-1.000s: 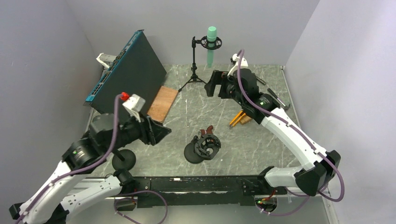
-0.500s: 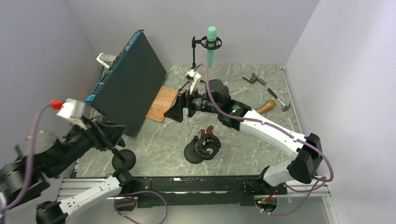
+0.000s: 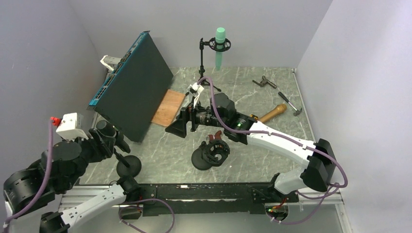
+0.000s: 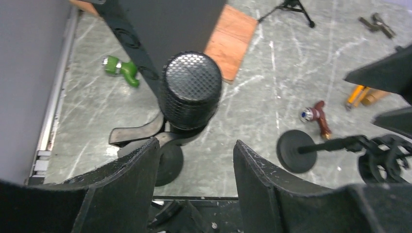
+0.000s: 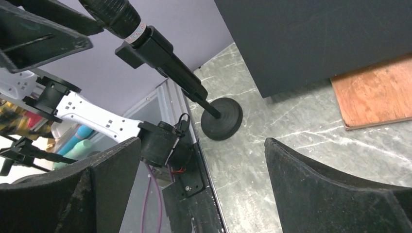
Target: Remove the microphone from the stand
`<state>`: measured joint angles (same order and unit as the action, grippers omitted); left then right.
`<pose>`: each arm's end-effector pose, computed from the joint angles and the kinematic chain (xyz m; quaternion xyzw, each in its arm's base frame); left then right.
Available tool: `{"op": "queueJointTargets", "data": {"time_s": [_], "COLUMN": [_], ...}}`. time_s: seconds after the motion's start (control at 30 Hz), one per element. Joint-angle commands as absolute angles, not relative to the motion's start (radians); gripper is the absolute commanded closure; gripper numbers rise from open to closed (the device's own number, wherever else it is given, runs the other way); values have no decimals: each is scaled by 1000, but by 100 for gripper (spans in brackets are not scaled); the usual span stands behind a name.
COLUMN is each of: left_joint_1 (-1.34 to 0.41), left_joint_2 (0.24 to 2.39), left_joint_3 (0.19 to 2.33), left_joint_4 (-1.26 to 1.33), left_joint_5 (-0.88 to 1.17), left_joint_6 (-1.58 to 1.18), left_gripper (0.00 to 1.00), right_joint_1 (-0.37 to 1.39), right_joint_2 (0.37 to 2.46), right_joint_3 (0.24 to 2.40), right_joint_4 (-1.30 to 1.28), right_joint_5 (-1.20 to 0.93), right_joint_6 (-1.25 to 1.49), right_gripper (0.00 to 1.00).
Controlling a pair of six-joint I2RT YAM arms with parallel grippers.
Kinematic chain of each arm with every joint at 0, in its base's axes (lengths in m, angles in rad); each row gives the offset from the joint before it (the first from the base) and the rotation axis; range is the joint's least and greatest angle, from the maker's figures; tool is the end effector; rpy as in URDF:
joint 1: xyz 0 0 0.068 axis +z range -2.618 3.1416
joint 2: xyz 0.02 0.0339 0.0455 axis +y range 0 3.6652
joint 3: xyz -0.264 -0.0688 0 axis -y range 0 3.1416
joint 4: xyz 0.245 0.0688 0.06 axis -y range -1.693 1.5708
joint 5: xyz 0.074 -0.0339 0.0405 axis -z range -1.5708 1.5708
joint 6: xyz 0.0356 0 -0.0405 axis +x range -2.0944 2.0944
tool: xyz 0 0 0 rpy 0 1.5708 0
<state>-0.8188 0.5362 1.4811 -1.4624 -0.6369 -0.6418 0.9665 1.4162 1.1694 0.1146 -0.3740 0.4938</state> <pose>-0.0002 0.0312 0.4313 -0.0842 0.8317 -0.1168 0.5362 0.1812 0.2854 0.3586 -0.2922 0.6899 0.5360 0.3891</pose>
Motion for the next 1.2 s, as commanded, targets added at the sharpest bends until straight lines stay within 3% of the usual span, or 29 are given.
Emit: {"op": "queueJointTargets", "data": {"time_s": [0.0, 0.37, 0.77, 0.83, 0.97, 1.17], "left_joint_1": [-818, -819, -818, -819, -818, -818], "left_joint_2": [506, 460, 462, 471, 480, 467], "left_joint_3": [1414, 1247, 1145, 1138, 1127, 1078], "left_joint_4": [-1389, -1105, -1012, -1015, -1039, -1022], "left_joint_5": [-807, -927, -930, -937, -958, -988], "left_joint_6": [-635, -537, -531, -536, -565, -571], "left_gripper": [38, 36, 51, 49, 36, 35], "right_joint_1": [978, 985, 985, 985, 986, 985], "right_joint_2": [1338, 1271, 1260, 1259, 1248, 1243], "right_joint_3": [1154, 1094, 1083, 1082, 1072, 1069], "right_joint_4": [172, 158, 152, 149, 147, 137], "right_joint_5": [-339, -284, -275, -275, -268, -258], "right_joint_6": [496, 493, 489, 491, 489, 488], "right_gripper": [0, 0, 0, 0, 0, 0]}}
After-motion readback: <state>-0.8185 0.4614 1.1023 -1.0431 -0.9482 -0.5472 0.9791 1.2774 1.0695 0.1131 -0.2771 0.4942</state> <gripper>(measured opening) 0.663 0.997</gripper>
